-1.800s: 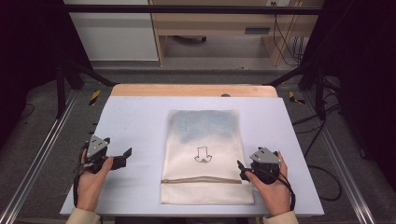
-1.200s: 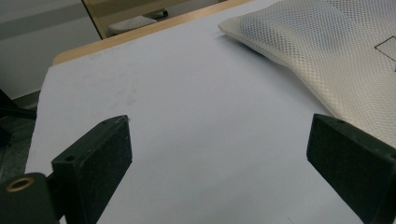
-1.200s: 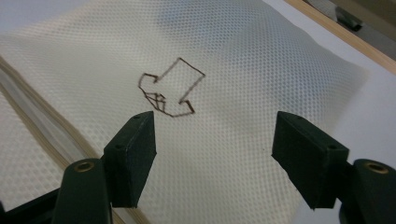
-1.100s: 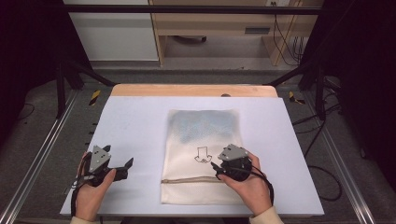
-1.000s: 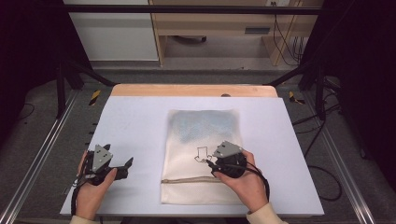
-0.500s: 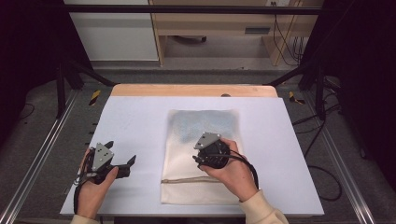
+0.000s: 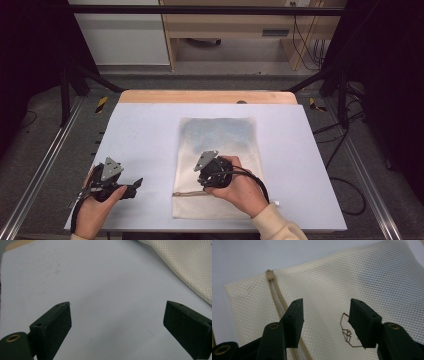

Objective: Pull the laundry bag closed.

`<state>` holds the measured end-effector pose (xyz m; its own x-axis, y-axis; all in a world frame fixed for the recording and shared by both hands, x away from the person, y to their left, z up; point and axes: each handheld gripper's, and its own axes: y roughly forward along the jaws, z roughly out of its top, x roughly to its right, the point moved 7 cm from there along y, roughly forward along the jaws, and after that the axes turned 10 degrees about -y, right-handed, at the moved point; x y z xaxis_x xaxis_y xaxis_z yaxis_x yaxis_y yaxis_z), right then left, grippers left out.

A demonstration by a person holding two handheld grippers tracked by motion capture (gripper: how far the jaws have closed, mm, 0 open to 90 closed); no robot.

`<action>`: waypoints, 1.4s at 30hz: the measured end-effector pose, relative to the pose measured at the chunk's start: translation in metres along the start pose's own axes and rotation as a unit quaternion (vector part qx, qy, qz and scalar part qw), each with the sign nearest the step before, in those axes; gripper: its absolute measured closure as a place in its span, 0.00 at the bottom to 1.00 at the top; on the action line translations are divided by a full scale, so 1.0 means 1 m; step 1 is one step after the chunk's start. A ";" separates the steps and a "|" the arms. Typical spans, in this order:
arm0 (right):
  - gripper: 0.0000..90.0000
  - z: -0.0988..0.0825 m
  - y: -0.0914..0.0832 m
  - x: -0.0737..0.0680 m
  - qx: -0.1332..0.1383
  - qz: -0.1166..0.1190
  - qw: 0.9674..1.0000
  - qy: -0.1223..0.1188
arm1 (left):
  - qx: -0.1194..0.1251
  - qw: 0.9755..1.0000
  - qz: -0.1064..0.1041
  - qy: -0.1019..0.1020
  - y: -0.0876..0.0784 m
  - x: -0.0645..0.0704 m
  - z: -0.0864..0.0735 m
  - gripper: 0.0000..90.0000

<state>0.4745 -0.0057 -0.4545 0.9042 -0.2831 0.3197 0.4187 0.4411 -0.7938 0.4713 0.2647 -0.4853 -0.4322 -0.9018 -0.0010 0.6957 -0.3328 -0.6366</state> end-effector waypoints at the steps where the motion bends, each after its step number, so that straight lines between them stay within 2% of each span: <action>1: 0.53 0.001 0.001 -0.002 -0.002 0.009 1.000 -0.004 | -0.003 1.000 -0.005 -0.001 0.001 0.001 -0.001 0.09; 3: 0.57 0.003 0.004 -0.007 -0.011 0.025 1.000 -0.011 | -0.017 1.000 -0.005 0.005 0.006 0.002 -0.003 0.09; 4: 0.57 0.003 0.004 -0.007 -0.011 0.025 1.000 -0.011 | -0.017 1.000 -0.005 0.005 0.006 0.002 -0.003 0.09; 5: 0.61 0.006 0.007 -0.011 -0.017 0.043 0.999 -0.014 | -0.028 1.000 -0.003 0.013 0.008 0.004 -0.004 0.09; 10: 0.62 0.014 0.013 -0.016 -0.020 0.056 0.998 -0.023 | -0.028 0.999 -0.011 0.012 0.006 0.008 -0.004 0.10; 11: 0.63 0.019 0.017 -0.021 -0.016 0.069 0.997 -0.031 | -0.035 0.999 -0.011 0.015 0.005 0.007 -0.004 0.12; 14: 0.62 0.027 0.022 -0.027 -0.019 0.077 0.996 -0.041 | -0.043 0.999 -0.005 0.015 0.006 0.005 -0.005 0.14; 16: 0.62 0.029 0.024 -0.030 -0.018 0.078 0.996 -0.038 | -0.048 0.999 -0.003 0.009 0.007 0.003 -0.006 0.13; 19: 0.66 0.034 0.030 -0.038 -0.021 0.089 0.995 -0.050 | -0.056 0.998 -0.003 0.010 0.007 0.004 -0.008 0.13; 22: 0.68 0.037 0.035 -0.043 -0.021 0.102 0.993 -0.051 | -0.056 0.998 -0.004 0.010 0.007 0.006 -0.008 0.13; 25: 0.70 0.038 0.043 -0.048 -0.021 0.115 0.992 -0.050 | -0.064 0.998 -0.014 -0.002 0.007 0.007 -0.010 0.15; 32: 0.73 0.040 0.058 -0.057 -0.012 0.139 0.989 -0.039 | -0.062 0.998 -0.016 -0.008 0.005 0.007 -0.011 0.15; 38: 0.74 0.043 0.062 -0.056 0.000 0.137 0.990 -0.027 | -0.065 0.998 -0.013 -0.011 0.002 0.010 -0.009 0.16; 42: 0.76 0.044 0.064 -0.056 -0.002 0.135 0.990 -0.028 | -0.069 0.997 -0.020 -0.012 0.001 0.016 -0.008 0.17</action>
<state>0.4542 0.0761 -0.5010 0.9866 -0.1078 0.1228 0.1603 0.4917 -0.8559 0.4607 0.2517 -0.4923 -0.4426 -0.8957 0.0435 0.5924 -0.3285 -0.7356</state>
